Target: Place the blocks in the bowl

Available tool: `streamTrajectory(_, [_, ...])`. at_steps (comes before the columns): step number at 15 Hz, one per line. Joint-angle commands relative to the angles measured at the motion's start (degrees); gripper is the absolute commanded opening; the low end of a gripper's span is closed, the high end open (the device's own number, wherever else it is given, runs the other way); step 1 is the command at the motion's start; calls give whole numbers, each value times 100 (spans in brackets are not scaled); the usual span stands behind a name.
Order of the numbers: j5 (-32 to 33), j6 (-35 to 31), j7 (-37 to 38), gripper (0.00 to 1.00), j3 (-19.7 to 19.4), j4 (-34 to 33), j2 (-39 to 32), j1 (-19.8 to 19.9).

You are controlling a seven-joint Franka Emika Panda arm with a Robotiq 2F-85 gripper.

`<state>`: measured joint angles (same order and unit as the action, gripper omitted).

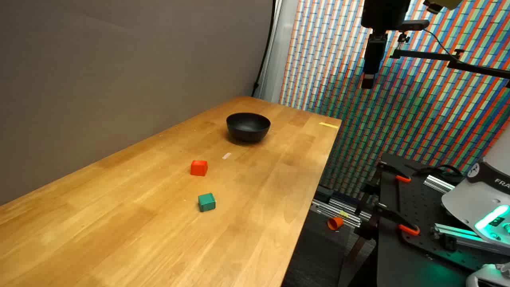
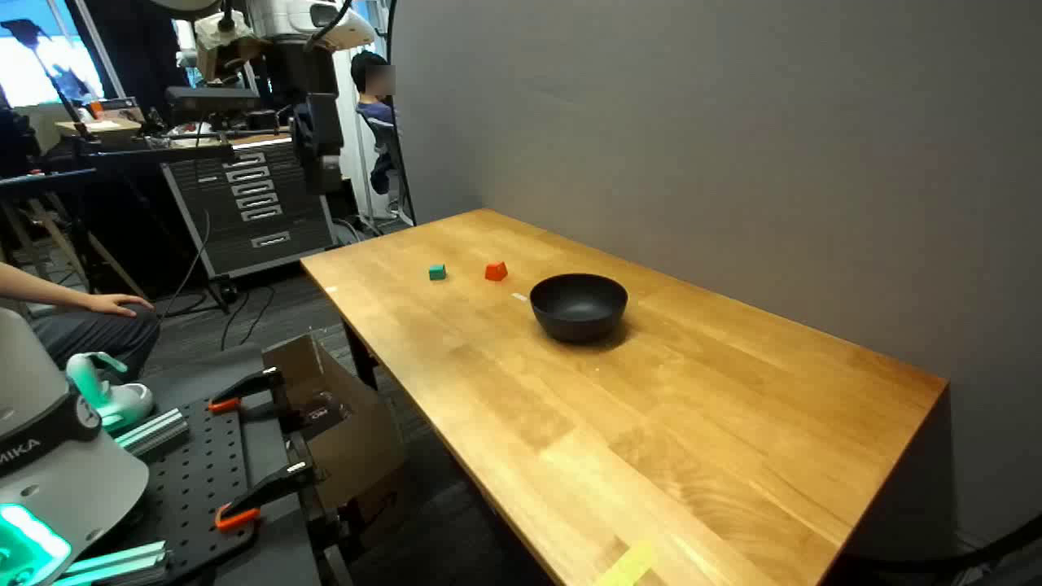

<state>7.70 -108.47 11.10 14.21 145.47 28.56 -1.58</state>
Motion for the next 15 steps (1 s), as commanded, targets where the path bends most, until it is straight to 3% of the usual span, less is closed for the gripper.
streamTrajectory(1, [68, 18, 65, 100, -145, -26, -21, -161])
streamTrajectory(3, [68, 18, 65, 100, -145, -47, -9, -161])
streamTrajectory(5, [-80, -229, -5, 100, -225, -239, -548, -170])
streamTrajectory(8, [-498, -1135, -107, 100, -90, -624, -1674, -101])
streamTrajectory(10, [-525, -1572, -218, 100, -207, -930, -2350, -342])
streamTrajectory(15, [-262, -2077, -536, 100, -232, -2273, -4222, -592])
